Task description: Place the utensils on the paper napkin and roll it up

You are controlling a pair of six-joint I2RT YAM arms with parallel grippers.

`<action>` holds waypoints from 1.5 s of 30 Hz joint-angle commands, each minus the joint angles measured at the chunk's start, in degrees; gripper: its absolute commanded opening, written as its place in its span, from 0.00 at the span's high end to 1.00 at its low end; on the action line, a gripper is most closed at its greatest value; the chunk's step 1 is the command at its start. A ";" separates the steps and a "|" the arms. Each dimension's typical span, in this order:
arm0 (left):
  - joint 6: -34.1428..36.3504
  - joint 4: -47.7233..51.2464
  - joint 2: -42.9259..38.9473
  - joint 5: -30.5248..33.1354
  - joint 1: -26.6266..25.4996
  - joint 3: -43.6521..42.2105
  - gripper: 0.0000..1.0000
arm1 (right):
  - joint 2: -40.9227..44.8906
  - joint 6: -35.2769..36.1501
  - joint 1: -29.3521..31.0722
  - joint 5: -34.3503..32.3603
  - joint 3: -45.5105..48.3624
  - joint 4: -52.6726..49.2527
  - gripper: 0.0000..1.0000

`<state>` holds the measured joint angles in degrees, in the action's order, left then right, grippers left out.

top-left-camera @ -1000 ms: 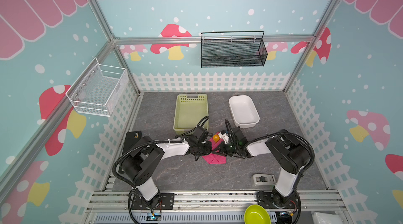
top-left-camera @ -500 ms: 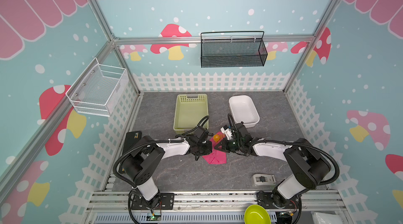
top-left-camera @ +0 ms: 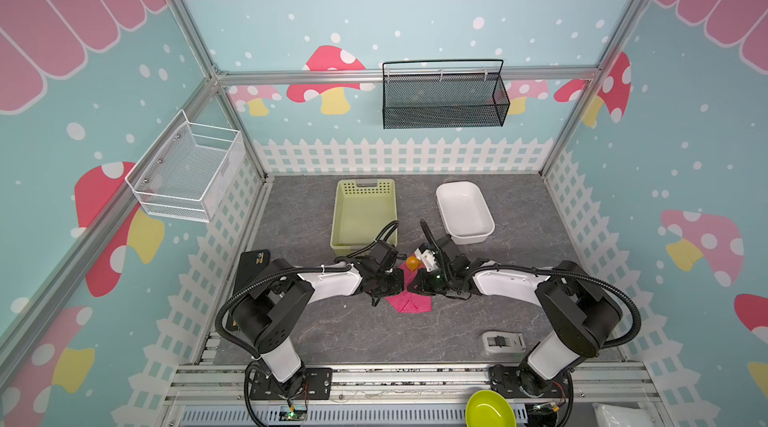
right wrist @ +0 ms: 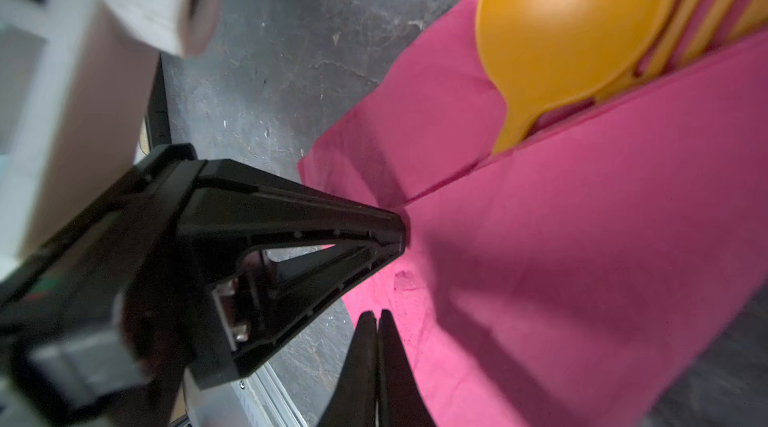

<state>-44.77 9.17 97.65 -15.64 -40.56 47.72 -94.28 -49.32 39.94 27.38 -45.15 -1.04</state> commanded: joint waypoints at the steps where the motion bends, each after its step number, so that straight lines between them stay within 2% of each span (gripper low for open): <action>1: 0.04 1.25 0.59 1.76 -0.03 -0.70 1.00 | -2.03 0.84 0.81 -1.70 -1.10 -2.08 0.94; 14: -0.05 1.20 -0.29 1.88 0.03 -0.72 1.00 | -5.82 2.22 1.69 -5.23 -0.91 -4.80 0.96; 22: -0.23 1.18 -1.94 -0.09 -0.51 2.92 1.00 | -6.23 2.22 1.94 -5.83 -0.80 -5.10 0.97; 30: -0.64 0.64 2.17 -1.86 -1.89 6.20 1.00 | -6.03 2.30 1.98 -6.07 -0.82 -5.33 0.99; 45: -1.02 -2.13 8.56 -2.81 -1.98 3.77 1.00 | -5.02 2.52 1.98 -6.63 -2.23 -6.33 1.00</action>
<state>-44.99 6.98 103.15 -17.63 -42.17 52.90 -98.48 -47.18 41.69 23.73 -46.98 -4.38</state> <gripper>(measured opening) 0.047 0.054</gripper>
